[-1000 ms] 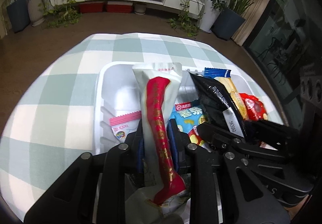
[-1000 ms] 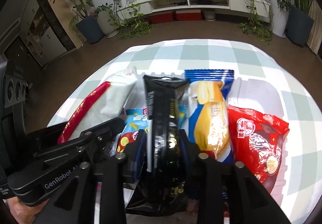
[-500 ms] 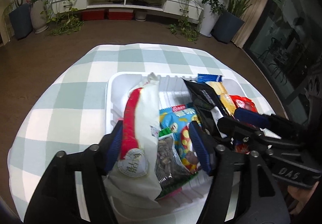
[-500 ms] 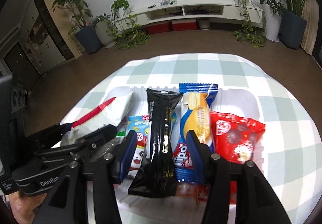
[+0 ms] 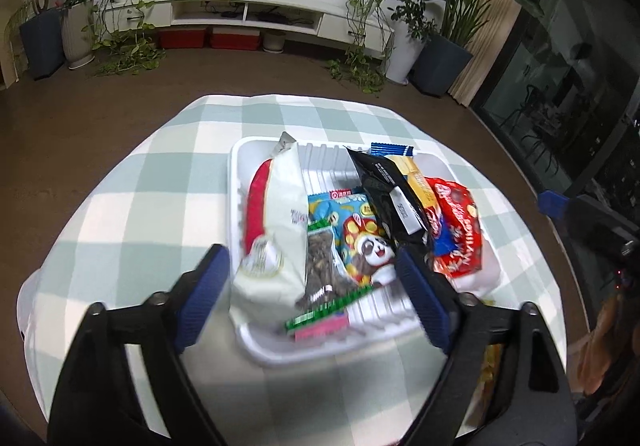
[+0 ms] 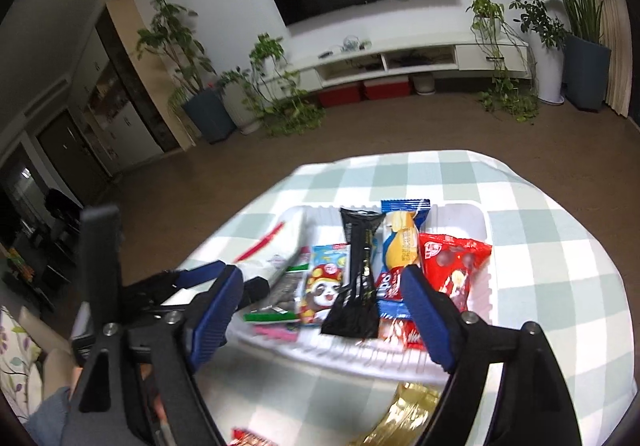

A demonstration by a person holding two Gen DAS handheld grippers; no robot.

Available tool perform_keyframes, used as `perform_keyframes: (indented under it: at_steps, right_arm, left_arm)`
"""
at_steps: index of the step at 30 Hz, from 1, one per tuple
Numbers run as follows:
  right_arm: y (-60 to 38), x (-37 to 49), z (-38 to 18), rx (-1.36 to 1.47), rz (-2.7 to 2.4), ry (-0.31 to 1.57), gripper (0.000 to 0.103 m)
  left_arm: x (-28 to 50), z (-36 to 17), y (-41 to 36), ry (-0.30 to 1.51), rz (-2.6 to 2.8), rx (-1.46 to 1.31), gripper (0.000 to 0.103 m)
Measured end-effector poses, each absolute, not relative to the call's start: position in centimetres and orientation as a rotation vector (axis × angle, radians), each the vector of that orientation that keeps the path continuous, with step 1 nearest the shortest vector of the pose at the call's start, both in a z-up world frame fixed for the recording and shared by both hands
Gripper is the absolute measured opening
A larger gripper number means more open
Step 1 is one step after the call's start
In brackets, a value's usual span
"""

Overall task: Organize snacks
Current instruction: 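Release both items in the tray and move both grippers back to the table, then grasp the red-and-white candy packet with the left gripper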

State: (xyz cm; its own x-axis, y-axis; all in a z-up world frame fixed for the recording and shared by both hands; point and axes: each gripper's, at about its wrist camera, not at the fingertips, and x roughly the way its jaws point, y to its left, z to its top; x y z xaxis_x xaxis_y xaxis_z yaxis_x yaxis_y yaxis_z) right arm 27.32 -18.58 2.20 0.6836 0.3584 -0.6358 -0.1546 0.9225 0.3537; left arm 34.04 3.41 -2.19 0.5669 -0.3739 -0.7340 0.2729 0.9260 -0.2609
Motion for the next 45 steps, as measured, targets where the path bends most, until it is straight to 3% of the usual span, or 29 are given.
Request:
perform_keyframes:
  at_steps: [4,14,22,33,36,40,45]
  right_arm:
    - [-19.7,24.1,3.2,0.322,0.303,0.733,0.093]
    - [-23.1,13.9,0.0,0.438,0.238,0.737,0.096]
    - [-23.9,6.9,-4.8,0.536,0.145,0.811,0.096]
    - [-22.1,4.3,-7.0,0.515,0.153,0.836,0.096]
    - [-22.0,4.1,-7.1,0.505,0.150,0.835,0.096]
    - [-21.9,4.1,-7.1,0.509,0.148,0.833,0.096]
    - [-21.9,4.1,-7.2,0.507,0.147,0.833,0.096]
  left_arm:
    - [30.6,-1.4,4.8,0.873,-0.376,-0.160,0.103]
    - [20.1,-0.8,5.7,0.810,-0.326,-0.082,0.103]
    - [13.1,-3.4,5.0,0.944,-0.298,-0.066,0.103]
    - [13.0,-5.8,1.2,1.031,-0.299,0.113,0.102]
    - [13.8,-6.2,0.4,1.053,-0.287,0.160,0.097]
    - [15.1,-7.1,-0.7,1.085,-0.286,0.214,0.080]
    - [16.1,-8.4,-1.4,1.124,-0.268,0.249,0.077]
